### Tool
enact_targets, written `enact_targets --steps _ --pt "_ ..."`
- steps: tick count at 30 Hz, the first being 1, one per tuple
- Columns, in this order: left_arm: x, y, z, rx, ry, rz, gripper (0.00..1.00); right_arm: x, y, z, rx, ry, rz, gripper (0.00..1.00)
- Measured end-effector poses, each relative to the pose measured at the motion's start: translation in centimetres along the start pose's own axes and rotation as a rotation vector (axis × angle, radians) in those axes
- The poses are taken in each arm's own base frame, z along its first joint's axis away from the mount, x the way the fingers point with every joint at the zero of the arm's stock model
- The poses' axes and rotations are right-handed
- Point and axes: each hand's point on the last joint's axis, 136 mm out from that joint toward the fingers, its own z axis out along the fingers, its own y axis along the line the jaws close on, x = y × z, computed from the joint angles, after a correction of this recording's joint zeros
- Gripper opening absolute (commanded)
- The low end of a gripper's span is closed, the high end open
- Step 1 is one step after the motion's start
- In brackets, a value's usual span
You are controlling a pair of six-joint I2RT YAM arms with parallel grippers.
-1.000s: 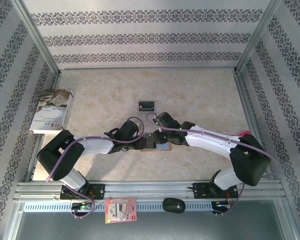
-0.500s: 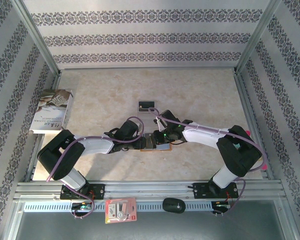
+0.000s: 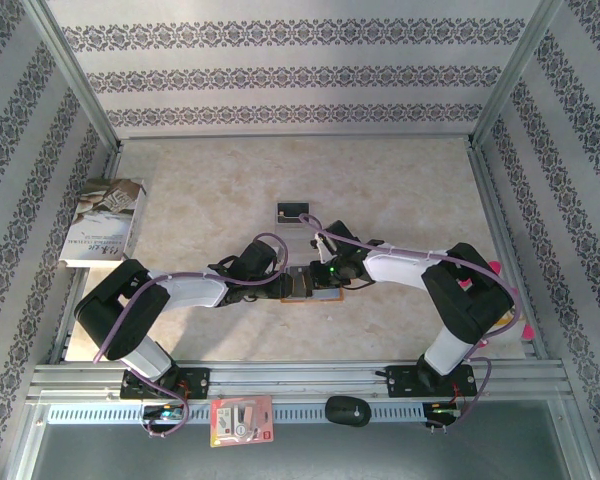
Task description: Take the credit cards out of the card holder
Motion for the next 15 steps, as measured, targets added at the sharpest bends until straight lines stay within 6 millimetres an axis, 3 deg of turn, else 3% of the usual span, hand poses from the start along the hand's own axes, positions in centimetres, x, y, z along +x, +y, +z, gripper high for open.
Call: enact_targets --steps 6,15 --pt "0.03 -0.08 0.02 0.004 0.004 0.000 0.33 0.01 0.61 0.45 -0.062 0.005 0.003 0.21" --pt "0.02 -0.06 0.02 0.009 0.007 -0.004 0.33 -0.17 0.27 0.35 -0.100 -0.005 0.041 0.00"
